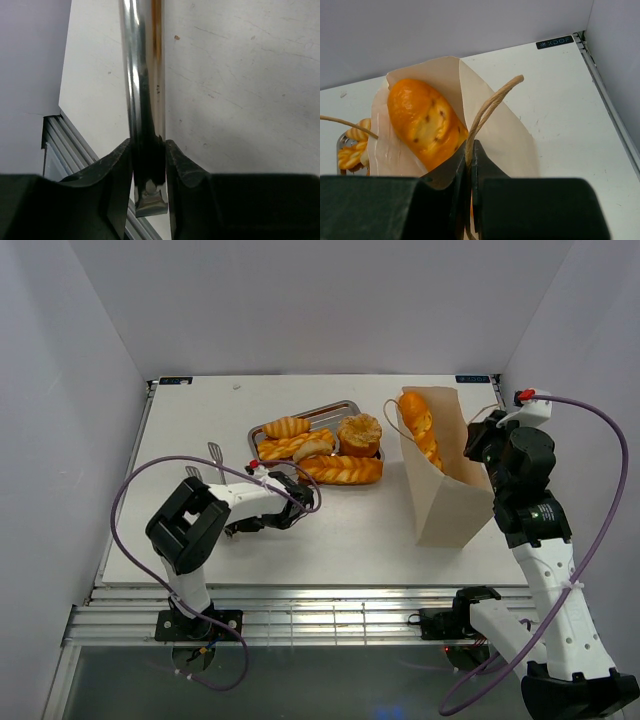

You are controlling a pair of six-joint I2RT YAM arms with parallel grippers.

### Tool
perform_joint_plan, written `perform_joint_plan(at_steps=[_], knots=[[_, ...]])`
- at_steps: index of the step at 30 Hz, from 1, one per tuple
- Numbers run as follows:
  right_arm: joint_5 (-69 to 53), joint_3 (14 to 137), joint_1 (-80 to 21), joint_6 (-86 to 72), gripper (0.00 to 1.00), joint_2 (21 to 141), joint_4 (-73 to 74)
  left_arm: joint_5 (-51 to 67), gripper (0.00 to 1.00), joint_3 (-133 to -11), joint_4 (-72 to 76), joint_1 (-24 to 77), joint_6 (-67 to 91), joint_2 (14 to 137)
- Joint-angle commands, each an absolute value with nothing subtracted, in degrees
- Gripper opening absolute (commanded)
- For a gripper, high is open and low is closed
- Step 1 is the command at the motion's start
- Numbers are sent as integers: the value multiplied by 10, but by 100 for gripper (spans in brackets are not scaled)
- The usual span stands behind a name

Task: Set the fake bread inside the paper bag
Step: Place the clamp at the center of the board.

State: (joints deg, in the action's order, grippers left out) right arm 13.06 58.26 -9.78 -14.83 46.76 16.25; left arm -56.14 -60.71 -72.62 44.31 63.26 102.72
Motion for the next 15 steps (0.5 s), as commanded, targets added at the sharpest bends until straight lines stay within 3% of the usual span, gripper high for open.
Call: perform_joint_plan(at_steps=[1,8,9,15], knots=[[126,579,-98,-154,8,467,133,-582,43,-624,-708,441,619,1016],[119,576,-99,-156,8,465,128,-539,70,-614,-568,439,483,941],[118,576,-98,-156,8,464,129,-536,95,-618,-569,439,483,926],[112,577,-98,-156,8,460,129,-454,98,-581,-519,408,469,805]])
